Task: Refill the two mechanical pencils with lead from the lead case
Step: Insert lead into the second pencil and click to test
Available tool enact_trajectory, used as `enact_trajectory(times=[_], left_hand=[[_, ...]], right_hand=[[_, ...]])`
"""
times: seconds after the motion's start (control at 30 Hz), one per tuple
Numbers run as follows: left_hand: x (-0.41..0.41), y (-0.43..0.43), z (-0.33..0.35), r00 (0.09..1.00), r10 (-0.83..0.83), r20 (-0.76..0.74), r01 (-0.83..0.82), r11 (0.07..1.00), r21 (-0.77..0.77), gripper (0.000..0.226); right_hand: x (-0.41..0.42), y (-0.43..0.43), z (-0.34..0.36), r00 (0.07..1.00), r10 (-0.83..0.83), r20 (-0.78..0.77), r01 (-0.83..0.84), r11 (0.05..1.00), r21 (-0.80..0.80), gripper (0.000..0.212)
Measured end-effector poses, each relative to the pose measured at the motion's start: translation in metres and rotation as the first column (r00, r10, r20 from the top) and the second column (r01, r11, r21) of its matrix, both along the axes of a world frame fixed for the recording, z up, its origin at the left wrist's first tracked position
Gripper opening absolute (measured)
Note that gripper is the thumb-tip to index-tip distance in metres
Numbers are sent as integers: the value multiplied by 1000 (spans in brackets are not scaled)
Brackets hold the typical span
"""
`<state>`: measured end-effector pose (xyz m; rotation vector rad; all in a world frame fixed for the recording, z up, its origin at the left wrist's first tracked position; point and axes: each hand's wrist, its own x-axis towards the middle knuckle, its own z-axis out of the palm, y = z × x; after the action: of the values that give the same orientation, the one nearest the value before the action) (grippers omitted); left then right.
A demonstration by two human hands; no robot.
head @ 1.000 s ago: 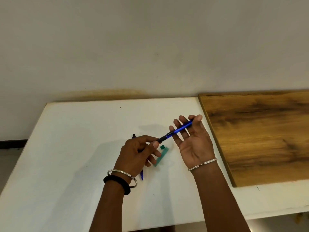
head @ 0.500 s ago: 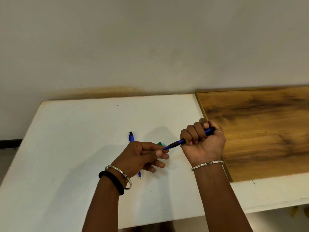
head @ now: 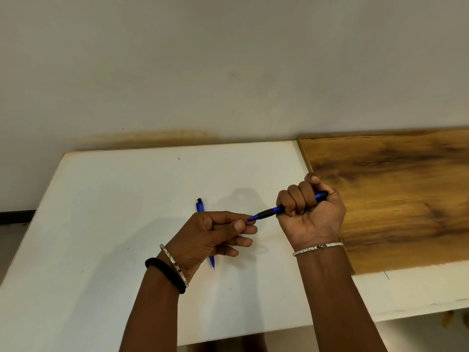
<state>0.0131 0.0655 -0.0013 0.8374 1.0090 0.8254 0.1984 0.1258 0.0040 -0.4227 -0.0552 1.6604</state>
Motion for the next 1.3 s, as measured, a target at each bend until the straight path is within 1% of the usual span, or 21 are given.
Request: enact_trajectory(times=[0.17, 0.63, 1.0, 1.3], left_hand=[[-1, 0, 1, 1000, 1, -4, -1, 1000, 6, 33], [-3, 0, 2, 1000, -16, 27, 16, 1000, 27, 35], [-3, -1, 1, 1000, -15, 9, 15, 1000, 25, 33], [-2, -1, 1, 1000, -17, 0, 17, 999, 32, 33]], right_hand=[[-2, 0, 3, 1000, 16, -17, -16, 999, 32, 35], [-2, 0, 10, 999, 29, -27, -26, 995, 96, 37], [-3, -1, 8, 999, 47, -22, -44, 991, 127, 37], [-2, 1, 10, 999, 39, -20, -38, 998, 60, 35]])
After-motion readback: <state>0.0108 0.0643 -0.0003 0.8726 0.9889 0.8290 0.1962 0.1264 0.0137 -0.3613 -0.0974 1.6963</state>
